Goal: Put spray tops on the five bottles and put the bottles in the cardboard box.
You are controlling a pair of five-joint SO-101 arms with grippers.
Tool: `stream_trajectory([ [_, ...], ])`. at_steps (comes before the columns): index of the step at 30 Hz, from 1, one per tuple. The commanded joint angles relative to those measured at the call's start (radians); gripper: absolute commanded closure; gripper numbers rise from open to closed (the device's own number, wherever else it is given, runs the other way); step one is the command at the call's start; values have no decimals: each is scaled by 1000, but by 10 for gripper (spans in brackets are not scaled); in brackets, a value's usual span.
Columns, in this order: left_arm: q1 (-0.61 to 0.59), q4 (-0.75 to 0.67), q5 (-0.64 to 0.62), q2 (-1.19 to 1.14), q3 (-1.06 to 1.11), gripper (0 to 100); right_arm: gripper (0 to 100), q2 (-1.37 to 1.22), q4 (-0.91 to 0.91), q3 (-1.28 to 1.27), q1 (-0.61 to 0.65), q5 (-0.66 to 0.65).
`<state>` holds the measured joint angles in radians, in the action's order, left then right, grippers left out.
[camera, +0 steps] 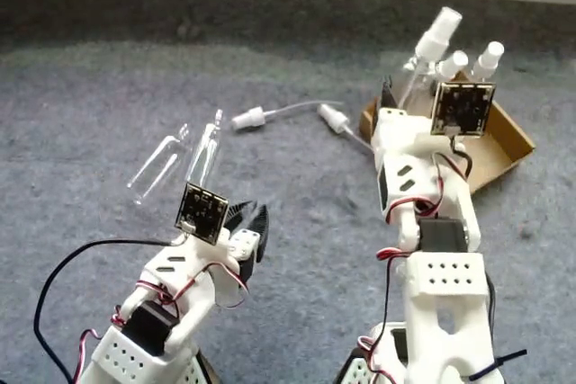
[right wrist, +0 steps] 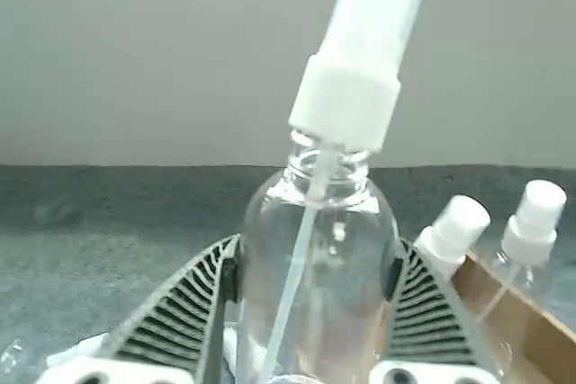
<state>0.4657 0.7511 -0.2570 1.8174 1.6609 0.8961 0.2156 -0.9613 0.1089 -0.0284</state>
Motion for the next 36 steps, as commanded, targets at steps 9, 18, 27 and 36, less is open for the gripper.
stream_trajectory([
  [9, 185, -192, 3, 12, -7, 993, 872, 282, 85, 68, 251, -170],
  [18, 308, -396, 2, 10, -7, 993, 872, 390, 196, 67, 312, -169],
  [27, 357, -446, 2, 10, -5, 993, 872, 558, 203, -35, 444, -170],
  [36, 361, -565, 2, 10, -5, 993, 872, 754, 203, -182, 443, -169],
])
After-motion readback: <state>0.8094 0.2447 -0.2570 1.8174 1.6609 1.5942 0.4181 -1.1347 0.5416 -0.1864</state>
